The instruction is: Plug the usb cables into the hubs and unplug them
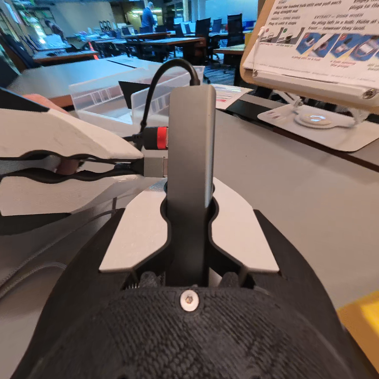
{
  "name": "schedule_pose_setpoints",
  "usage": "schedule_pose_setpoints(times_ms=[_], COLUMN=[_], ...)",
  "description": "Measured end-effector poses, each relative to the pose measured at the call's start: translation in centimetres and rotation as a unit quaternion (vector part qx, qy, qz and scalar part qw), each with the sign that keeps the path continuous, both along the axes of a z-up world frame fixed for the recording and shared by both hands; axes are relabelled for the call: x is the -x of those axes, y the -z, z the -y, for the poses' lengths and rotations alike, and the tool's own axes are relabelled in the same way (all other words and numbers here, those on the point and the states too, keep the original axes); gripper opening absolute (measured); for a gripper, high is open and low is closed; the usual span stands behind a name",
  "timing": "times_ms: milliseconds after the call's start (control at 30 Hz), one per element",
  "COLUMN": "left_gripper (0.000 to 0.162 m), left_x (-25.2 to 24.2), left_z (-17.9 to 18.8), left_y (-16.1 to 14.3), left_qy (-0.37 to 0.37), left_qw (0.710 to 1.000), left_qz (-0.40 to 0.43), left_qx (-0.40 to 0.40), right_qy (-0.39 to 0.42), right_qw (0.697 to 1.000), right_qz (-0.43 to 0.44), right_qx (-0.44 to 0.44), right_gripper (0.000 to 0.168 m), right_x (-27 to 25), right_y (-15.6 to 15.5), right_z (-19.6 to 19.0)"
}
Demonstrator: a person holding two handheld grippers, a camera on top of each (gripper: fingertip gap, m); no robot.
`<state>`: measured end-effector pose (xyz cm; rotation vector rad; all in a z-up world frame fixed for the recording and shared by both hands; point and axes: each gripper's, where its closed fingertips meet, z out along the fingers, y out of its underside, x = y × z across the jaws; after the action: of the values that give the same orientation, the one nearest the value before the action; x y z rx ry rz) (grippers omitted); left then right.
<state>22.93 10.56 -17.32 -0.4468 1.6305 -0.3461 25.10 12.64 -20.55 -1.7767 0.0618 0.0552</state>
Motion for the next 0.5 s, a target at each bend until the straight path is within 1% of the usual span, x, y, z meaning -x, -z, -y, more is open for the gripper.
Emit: schedule_pose_setpoints(times_ms=[133,367,500], left_gripper=[0.006,0.006,0.006], left_x=[0.07,0.37,0.41], left_z=[0.19,0.77,0.89], left_y=[-0.48,-0.87,-0.97], left_qy=[0.028,0.059,0.06], left_qw=[0.999,0.997,0.997], left_qz=[0.015,0.029,0.031], left_qx=[0.024,0.048,0.049], right_qy=[-0.019,-0.038,-0.041], right_qw=[0.999,0.998,0.997], right_qz=[-0.038,-0.043,-0.044], right_qx=[-0.024,-0.034,-0.038], right_gripper=[0.034,0.034,0.034], right_x=[0.42,0.81,0.86], right_y=[-0.56,-0.82,-0.93], right_z=[-0.09,0.03,0.06])
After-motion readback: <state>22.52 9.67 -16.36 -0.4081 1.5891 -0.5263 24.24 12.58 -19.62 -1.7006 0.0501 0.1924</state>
